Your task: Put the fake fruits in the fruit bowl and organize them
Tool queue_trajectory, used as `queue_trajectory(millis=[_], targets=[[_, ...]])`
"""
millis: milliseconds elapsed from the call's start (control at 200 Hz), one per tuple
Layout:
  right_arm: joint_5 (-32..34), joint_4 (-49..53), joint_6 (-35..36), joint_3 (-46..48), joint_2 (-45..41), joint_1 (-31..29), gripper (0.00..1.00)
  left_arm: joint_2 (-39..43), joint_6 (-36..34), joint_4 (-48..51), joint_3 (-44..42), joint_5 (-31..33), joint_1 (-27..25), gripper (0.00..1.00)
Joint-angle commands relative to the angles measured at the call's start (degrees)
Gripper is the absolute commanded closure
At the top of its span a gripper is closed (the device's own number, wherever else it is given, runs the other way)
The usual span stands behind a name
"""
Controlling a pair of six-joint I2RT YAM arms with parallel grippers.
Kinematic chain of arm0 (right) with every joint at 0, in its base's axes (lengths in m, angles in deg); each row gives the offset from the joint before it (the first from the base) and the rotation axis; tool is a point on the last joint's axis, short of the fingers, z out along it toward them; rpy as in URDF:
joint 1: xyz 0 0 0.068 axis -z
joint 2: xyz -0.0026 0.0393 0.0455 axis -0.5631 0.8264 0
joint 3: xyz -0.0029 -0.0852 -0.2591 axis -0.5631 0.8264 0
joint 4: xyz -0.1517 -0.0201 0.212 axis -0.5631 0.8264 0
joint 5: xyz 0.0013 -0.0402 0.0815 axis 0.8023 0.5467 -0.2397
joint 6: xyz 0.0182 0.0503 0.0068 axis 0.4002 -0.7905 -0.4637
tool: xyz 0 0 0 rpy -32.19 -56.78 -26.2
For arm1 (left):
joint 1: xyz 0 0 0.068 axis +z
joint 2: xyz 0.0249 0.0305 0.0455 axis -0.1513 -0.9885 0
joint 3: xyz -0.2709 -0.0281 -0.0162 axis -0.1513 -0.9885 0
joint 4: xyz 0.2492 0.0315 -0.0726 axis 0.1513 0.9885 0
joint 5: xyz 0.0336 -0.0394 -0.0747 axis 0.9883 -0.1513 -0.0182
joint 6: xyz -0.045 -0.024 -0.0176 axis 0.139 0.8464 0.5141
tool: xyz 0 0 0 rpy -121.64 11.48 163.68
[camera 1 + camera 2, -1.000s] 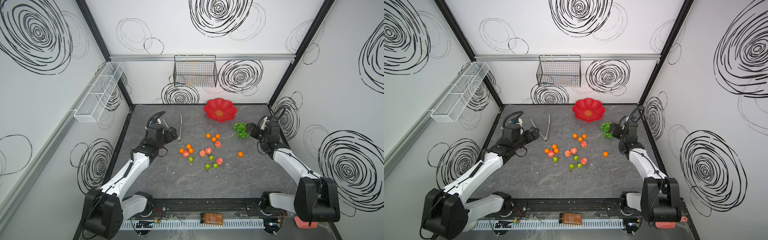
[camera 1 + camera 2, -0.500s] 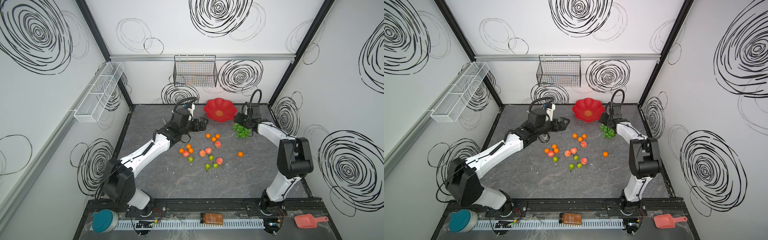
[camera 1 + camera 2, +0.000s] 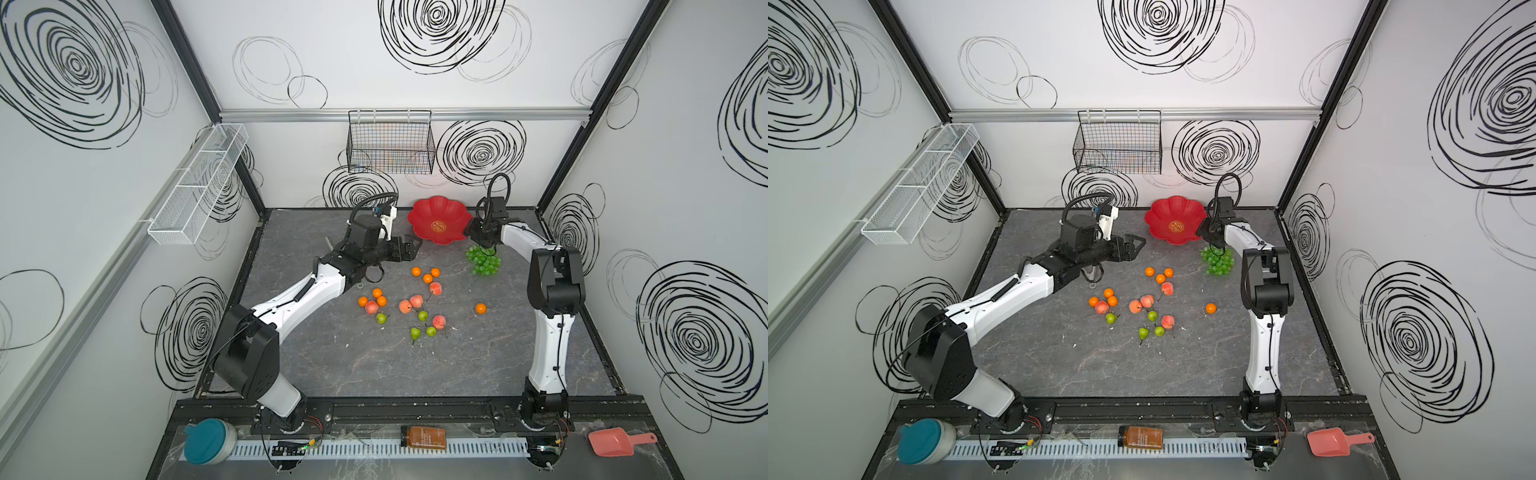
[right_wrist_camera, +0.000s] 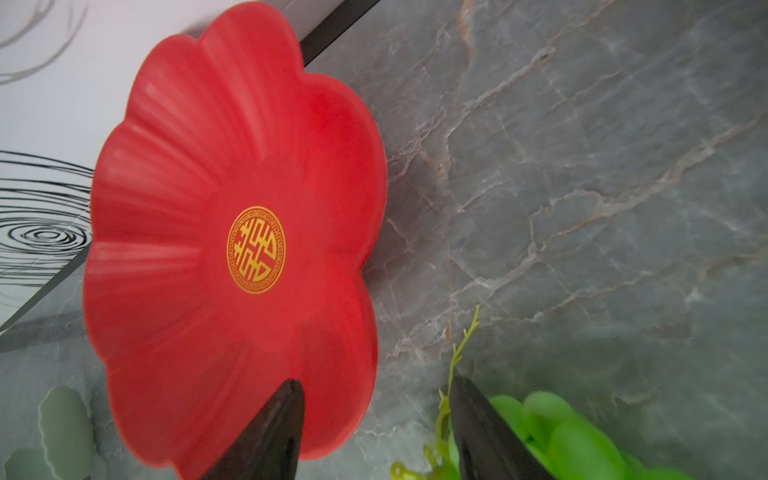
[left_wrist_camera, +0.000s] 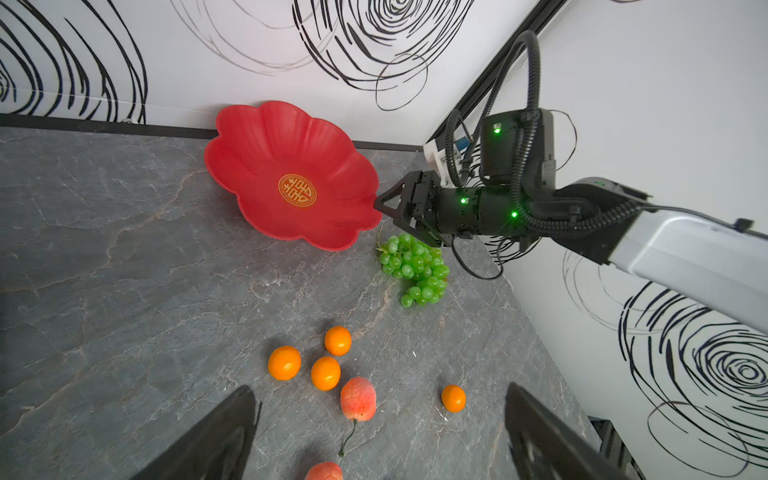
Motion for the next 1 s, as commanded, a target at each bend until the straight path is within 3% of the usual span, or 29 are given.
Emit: queue_trajectory(millis=[0, 265, 750, 991], targets=[[-1.95, 3.66, -0.66, -4.44, 2.28, 0.59, 0.40, -0.08, 0.18, -3.54, -0.08, -2.34, 1.02, 0.04], [-1.89, 8.17, -0.05, -12.41, 8.30, -0.33, 0.54, -2.34, 0.25, 1.01, 2.49, -1.08, 1.30, 0.04], [-3.78, 8.64, 0.26, -15.09, 9.85, -2.11, 0.87, -3.41, 1.27, 2.71, 3.54, -2.51, 3.84, 0.04], [-4.23, 9.40, 0.87, -14.89, 9.23, -3.55, 0.94, -3.16, 2.21, 2.35, 3.47, -3.83, 5.71, 0.04]])
